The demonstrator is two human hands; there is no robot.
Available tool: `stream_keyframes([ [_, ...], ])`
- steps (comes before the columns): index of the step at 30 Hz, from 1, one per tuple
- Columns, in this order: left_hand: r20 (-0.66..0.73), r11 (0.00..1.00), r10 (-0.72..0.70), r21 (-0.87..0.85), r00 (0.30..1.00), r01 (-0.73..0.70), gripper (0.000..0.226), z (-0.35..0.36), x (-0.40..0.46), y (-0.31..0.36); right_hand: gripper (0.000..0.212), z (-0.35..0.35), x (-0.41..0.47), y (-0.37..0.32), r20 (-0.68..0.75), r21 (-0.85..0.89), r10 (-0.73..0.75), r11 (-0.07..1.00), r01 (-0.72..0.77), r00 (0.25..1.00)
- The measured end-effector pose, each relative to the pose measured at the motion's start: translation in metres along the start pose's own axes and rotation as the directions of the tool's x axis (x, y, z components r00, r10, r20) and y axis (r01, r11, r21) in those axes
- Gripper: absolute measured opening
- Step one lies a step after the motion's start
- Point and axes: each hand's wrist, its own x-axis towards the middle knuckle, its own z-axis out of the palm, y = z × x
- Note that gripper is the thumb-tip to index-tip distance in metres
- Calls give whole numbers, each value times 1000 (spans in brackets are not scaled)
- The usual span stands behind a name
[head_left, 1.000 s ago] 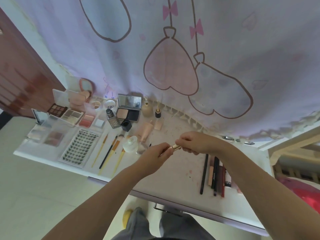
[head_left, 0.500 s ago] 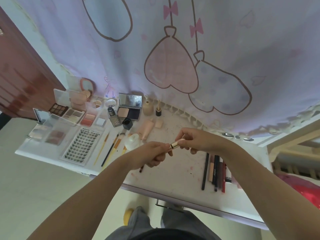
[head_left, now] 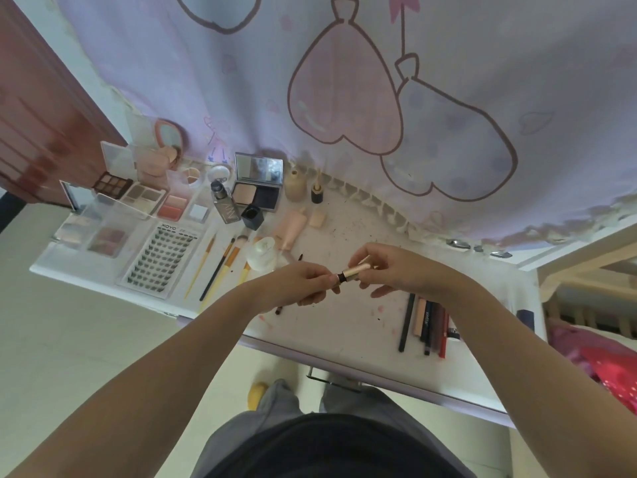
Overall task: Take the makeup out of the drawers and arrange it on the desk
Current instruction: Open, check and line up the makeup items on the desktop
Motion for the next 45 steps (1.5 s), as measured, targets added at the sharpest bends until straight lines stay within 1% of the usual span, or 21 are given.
stream_keyframes([
  [2, -11, 999, -5, 40, 1000, 6, 30, 2, 0, -3, 14, 5, -1, 0, 5, -65, 36, 997, -36, 999],
  [5, -20, 994, -8, 107, 1000, 10, 25, 8, 4, -7, 20, 6, 1, 4, -14, -262, 41, 964, -44, 999],
  [6, -15, 993, -17, 120, 1000, 19, 24, 9, 4, -9, 19, 3, 0, 7, -34, -287, 42, 957, -50, 999],
  [8, -14, 988, -48, 143, 999, 50, 24, 10, 4, -15, 16, -7, -5, 14, -90, -270, 47, 960, -69, 995],
  [12, -28, 991, -63, 119, 998, 66, 22, 10, 3, -22, 13, -19, -15, 30, -95, -128, 103, 985, -115, 990],
  [14, -6, 989, -56, 134, 998, 56, 20, 8, 4, -22, 12, -18, -17, 35, -80, -81, 95, 992, -101, 992],
  [17, 72, 991, -72, 117, 995, 63, 19, 0, 1, -23, 11, -18, -19, 39, -47, -51, 90, 994, -92, 995],
  [19, 80, 988, -114, 109, 990, 104, 18, -11, -6, -32, 8, -26, -23, 45, -73, -43, 100, 994, -104, 992],
  [20, 47, 988, -139, 80, 989, 135, 17, -17, -11, -39, 6, -31, -25, 48, -118, 1, 111, 994, -112, 987],
  [21, -10, 987, -161, 17, 987, 161, 17, -20, -16, -44, 6, -36, -27, 51, -177, 93, 134, 988, -119, 975],
  [23, -149, 977, -180, -143, 972, 159, 14, -19, -16, -47, 10, -36, -26, 56, -270, 335, 201, 937, -103, 942],
  [25, -246, 971, -176, -203, 953, 127, 8, -8, -4, -40, 16, -22, -16, 55, -276, 445, 239, 890, -96, 931],
  [27, -310, 981, -179, -128, 934, 145, 12, 8, 18, -31, 19, 3, -1, 53, -255, 483, 284, 865, -133, 924],
  [30, -458, 975, -142, 90, 877, 205, 15, 22, 41, -27, 22, 35, 19, 51, -278, 600, 427, 776, -192, 860],
  [31, -506, 962, -117, 157, 855, 224, 16, 25, 46, -28, 21, 44, 24, 53, -297, 605, 464, 768, -211, 835],
  [33, -558, 921, -84, 273, 826, 278, 22, 29, 55, -31, 18, 61, 34, 58, -370, 516, 493, 814, -268, 787],
  [36, -584, 803, -12, 478, 812, 356, 31, 33, 62, -39, 26, 86, 45, 61, -524, 297, 448, 893, -337, 724],
  [38, -570, 710, 62, 602, 819, 366, 35, 33, 64, -47, 26, 100, 51, 61, -559, 225, 412, 911, -346, 720],
  [40, -544, 639, 102, 677, 833, 364, 37, 32, 65, -54, 21, 110, 55, 58, -568, 167, 386, 919, -358, 727],
  [42, -517, 595, 124, 722, 847, 354, 36, 29, 66, -57, 21, 116, 59, 53, -574, 89, 363, 919, -384, 734],
  [45, -508, 554, 149, 754, 849, 354, 36, 25, 64, -61, 34, 121, 65, 46, -593, 0, 336, 909, -417, 732],
])
